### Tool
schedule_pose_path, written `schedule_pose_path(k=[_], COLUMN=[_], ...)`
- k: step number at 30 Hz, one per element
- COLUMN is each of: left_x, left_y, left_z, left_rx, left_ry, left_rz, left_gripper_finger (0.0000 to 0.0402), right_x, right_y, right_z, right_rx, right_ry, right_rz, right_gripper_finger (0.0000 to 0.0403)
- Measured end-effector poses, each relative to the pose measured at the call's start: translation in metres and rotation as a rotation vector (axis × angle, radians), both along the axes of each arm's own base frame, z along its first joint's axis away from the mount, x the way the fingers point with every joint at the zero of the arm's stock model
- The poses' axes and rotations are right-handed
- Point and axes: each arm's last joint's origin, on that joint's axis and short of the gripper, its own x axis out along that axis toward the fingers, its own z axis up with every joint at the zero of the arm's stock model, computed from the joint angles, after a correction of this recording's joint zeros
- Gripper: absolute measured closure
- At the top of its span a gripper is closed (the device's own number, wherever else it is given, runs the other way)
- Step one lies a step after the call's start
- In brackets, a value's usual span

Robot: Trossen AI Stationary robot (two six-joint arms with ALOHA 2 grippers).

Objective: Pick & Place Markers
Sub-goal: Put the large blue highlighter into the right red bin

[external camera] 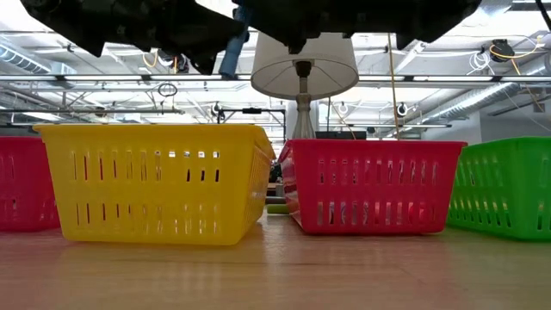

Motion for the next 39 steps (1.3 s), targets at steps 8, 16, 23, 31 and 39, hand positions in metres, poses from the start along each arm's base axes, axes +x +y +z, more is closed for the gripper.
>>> schedule_pose_path(k=[8, 16, 23, 31, 39], left_x=[0.000, 0.000, 0.000, -0.019, -0.055], left_y=[0.000, -0.001, -0.001, 0.001, 0.012], left_z=[0.001, 0.001, 0.001, 0.024, 0.047], left_rx=[-0.007, -0.011, -0.016, -0.047, -0.018], left_ry=[-0.006, -0.006, -0.003, -0.020, -0.017], left_rz=[0.000, -0.002, 0.000, 0.007, 0.225], left_gripper_finger=[0.0338, 0.0338, 0.0318, 0.0196, 0.0149], right_x=[0.001, 0.001, 0.001, -0.018, -0.056], right_y=[0.000, -0.002, -0.005, -0.004, 0.021], right_z=[-0.002, -0.004, -0.004, 0.014, 0.027], right_rx=[-0.020, -0.025, -0.049, -0.133, 0.146], right_ry=[0.036, 0.052, 0.049, 0.148, 0.390], right_rz=[0.028, 0.062, 0.060, -0.028, -0.052], right_gripper_finger=[0.0248, 0.0337, 0.0357, 0.0357, 0.0357])
